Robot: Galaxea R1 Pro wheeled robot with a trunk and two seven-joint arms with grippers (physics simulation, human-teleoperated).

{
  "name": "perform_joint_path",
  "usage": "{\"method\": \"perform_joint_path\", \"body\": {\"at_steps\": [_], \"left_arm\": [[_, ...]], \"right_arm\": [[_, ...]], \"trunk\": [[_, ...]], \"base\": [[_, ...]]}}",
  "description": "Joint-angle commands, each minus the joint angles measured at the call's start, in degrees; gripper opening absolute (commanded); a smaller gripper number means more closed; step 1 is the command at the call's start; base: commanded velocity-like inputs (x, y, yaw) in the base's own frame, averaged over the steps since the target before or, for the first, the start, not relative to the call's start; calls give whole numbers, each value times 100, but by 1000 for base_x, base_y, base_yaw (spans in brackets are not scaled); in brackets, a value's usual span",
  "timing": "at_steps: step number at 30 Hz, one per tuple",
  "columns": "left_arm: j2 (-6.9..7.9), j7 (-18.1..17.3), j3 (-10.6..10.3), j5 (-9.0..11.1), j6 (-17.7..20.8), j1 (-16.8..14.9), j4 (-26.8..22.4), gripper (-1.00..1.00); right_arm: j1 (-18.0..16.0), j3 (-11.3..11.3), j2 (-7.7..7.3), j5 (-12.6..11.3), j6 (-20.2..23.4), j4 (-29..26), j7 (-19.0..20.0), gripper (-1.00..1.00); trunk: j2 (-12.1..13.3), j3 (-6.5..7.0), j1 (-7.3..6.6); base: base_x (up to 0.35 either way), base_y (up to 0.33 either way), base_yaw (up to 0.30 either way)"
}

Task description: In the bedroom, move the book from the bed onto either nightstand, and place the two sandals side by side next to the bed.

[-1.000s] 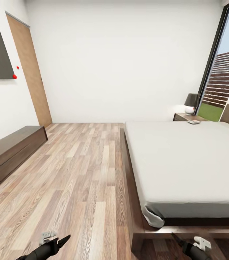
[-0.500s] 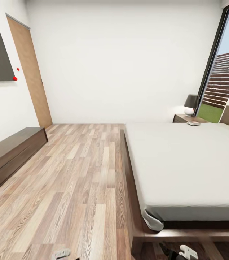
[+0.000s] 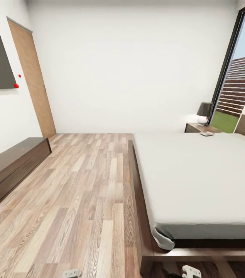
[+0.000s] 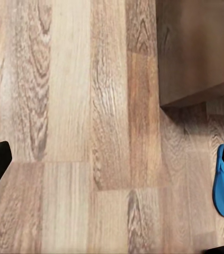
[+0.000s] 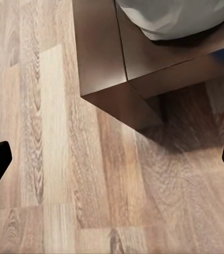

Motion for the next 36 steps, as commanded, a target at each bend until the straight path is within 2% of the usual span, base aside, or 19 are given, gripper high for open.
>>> {"method": "perform_joint_path", "body": {"at_steps": [1,21,26,36], "left_arm": [[1,-14,31,-27,-22,-4,7,100],[-3,-8,27,-30,-24,21,7,100],[-3,-8,28,-31,-24,22,7,100],[-3,-8,27,-31,-24,22,7,100]], "right_arm": [[-8,49,1,-53,-26,24,39,100],[-8,40,-14,-65,-26,24,44,100],[-9,42,-21,-65,-26,24,44,100],[-8,41,-23,-63,-26,24,44,100]], "trunk": [[39,13,-23],[841,372,-463],[841,372,-463],[841,372,-463]], "base": [[0,0,0],[0,0,0],[0,0,99],[0,0,280]]}}
